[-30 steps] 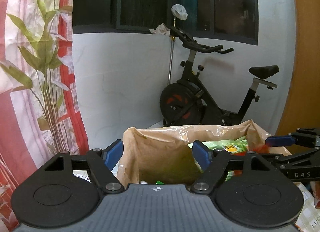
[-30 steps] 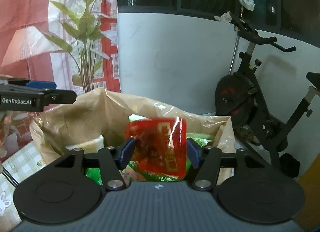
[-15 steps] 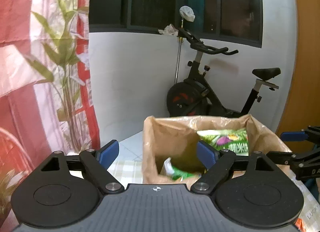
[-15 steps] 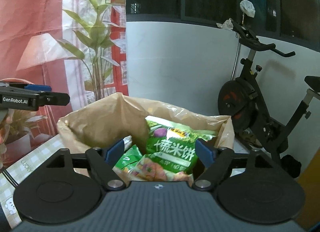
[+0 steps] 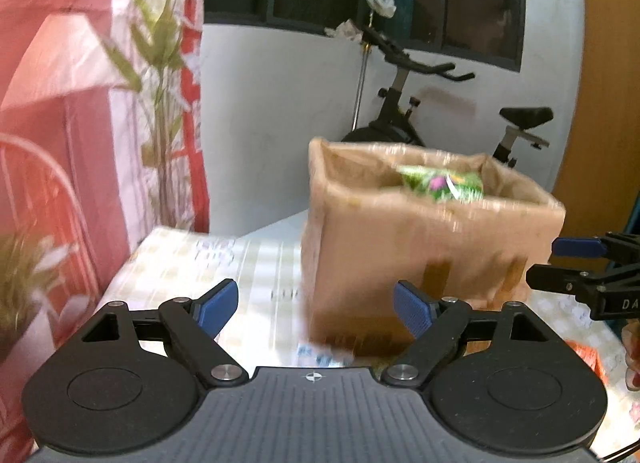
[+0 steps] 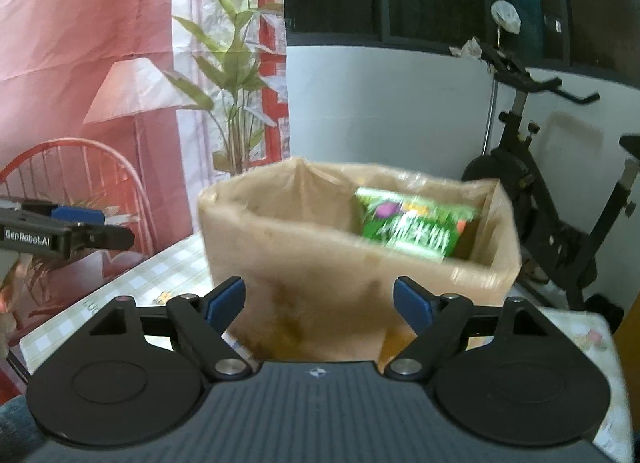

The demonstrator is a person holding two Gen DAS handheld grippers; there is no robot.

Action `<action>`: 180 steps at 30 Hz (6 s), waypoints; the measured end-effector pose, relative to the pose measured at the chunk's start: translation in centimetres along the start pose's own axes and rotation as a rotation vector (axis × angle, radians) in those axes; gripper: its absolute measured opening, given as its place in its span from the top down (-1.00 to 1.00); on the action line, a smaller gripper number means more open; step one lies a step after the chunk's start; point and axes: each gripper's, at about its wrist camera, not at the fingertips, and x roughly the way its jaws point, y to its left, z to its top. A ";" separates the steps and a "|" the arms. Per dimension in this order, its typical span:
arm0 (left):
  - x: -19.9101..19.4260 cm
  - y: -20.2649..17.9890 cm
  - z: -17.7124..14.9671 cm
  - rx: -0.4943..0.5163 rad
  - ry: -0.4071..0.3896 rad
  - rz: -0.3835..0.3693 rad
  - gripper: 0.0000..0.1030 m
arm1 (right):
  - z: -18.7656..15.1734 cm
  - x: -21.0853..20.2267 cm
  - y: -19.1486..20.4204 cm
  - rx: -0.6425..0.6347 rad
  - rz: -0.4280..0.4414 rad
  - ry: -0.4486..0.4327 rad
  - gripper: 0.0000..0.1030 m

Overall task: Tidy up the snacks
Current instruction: 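Move both tools back toward the snacks on the table, then grasp the bread bun with the right tool while the left tool grasps the red candy packet, then carry the red candy packet and bread bun over the box, then open both tools to drop the candy packet and bun into the box, then move both tools back toward the remaining snacks on the table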

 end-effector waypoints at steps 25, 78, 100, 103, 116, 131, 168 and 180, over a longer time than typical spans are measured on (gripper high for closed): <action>1.4 -0.3 -11.9 -0.116 0.242 0.018 -0.57 | -13.2 4.6 2.6 0.135 -0.046 0.372 -0.73; 11.3 3.1 -11.5 -0.373 0.276 0.165 -0.23 | -16.6 3.3 2.6 0.139 0.013 0.201 -0.57; 6.0 0.8 -12.4 -0.205 0.224 0.097 0.62 | -16.2 2.7 2.6 0.152 0.013 0.180 -0.56; 5.4 0.5 -12.0 -0.200 0.205 0.085 0.62 | -16.0 2.4 2.7 0.146 0.014 0.166 -0.56; 1.3 -1.2 -5.2 -0.064 -0.004 0.011 0.62 | -11.1 -0.2 1.4 0.061 -0.030 0.005 -0.55; 0.5 -3.5 5.1 -0.051 -0.154 -0.151 0.62 | 0.6 -2.9 -1.6 0.098 0.086 -0.222 -0.55; 11.1 -1.6 9.6 -0.061 -0.010 -0.143 -0.10 | 9.0 11.9 -3.0 -0.053 0.046 -0.013 -0.71; 4.8 -2.2 4.8 -0.052 -0.022 -0.054 -0.12 | 5.7 4.5 -3.0 -0.053 0.041 -0.038 -0.69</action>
